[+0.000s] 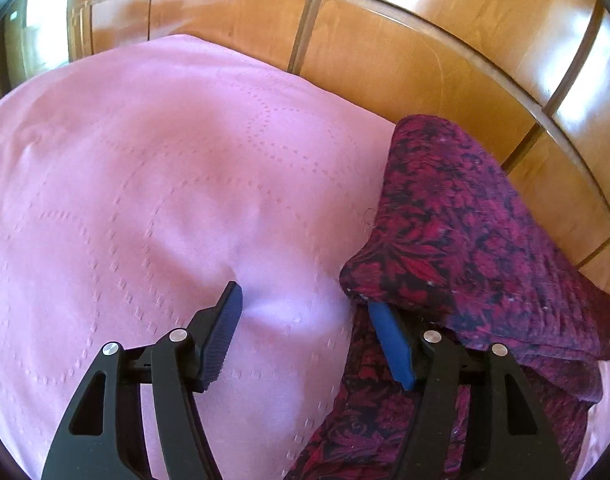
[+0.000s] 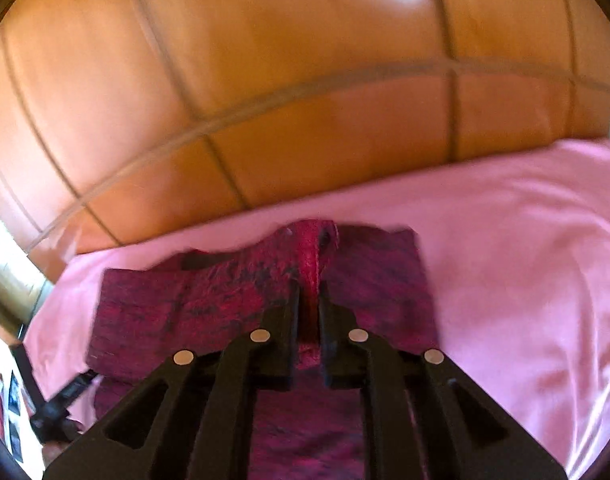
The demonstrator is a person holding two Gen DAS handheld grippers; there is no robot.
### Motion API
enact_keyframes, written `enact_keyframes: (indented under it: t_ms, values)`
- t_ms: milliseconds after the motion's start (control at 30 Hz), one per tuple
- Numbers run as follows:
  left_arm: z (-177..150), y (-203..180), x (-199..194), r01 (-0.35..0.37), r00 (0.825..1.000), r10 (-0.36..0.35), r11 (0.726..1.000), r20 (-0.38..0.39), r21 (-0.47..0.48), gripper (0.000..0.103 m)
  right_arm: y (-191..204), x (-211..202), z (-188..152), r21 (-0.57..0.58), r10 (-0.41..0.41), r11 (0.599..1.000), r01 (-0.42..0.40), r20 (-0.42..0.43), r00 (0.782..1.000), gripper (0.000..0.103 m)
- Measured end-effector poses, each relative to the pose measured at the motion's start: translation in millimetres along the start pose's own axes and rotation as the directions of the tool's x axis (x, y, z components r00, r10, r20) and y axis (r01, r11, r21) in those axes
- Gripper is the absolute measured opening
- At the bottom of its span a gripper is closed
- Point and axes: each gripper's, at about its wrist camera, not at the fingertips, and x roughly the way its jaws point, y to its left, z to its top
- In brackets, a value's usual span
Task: Fold small clothes
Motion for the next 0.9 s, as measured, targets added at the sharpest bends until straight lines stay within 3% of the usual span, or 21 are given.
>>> enact_keyframes:
  t_ms: [133,267,333,367,467,567,600,767,833,900]
  values:
    - [-2.5,-1.9,0.9,-0.014,1.0,0.014,1.0,0.001,0.028,0.064,-18.4,24.9,-24.6,0.055,-0.037,0.998,0.041,-0.065,0.997,0.004]
    - [-0.5,-1.6,-1.8,-0.01,1.0,0.011,0.999,-0.025,0.044,0.06,-23.2,29.6,-31.1,0.083,-0.023,0.996,0.027,-0.06,0.998,0.004]
    - [2.9,9.8,-10.5,0.094,0.994,-0.094,0.996,-0.045,-0.006,0.06,-26.4,28.5,-33.5,0.089,-0.009,0.996,0.015,-0.06,0.998,0.004]
    - [3.1,18.2,-17.2,0.166,0.985,-0.168,0.985,-0.042,-0.044,0.06,-27.3,27.3,-33.8,0.09,0.002,0.996,0.004,-0.059,0.998,0.004]
    - [18.1,37.8,-31.4,0.289,0.957,-0.291,0.952,-0.004,-0.097,0.06,-34.0,29.5,-35.9,0.096,0.025,0.995,-0.019,-0.058,0.998,0.005]
    - [43.5,48.2,-25.0,0.365,0.928,-0.371,0.919,-0.016,-0.15,0.06,-41.9,29.5,-36.2,0.111,0.046,0.993,-0.04,-0.054,0.997,0.005]
    - [54.3,47.6,-16.7,0.399,0.911,-0.411,0.902,-0.041,-0.165,0.06,-42.5,29.5,-38.0,0.113,0.048,0.993,-0.042,-0.053,0.997,0.005]
    - [86.3,33.7,24.1,0.461,0.864,-0.493,0.857,-0.105,-0.231,0.06,-41.2,28.9,-37.0,0.095,0.051,0.994,-0.046,-0.05,0.997,0.005]
    - [97.0,25.9,41.7,0.494,0.831,-0.538,0.831,-0.142,-0.257,0.06,-37.1,34.3,-32.7,0.082,0.048,0.996,-0.044,-0.05,0.998,0.005]
    - [106.2,19.0,55.3,0.493,0.822,-0.546,0.825,-0.161,-0.276,0.06,-35.1,34.7,-32.5,0.064,0.042,0.997,-0.039,-0.047,0.998,0.005]
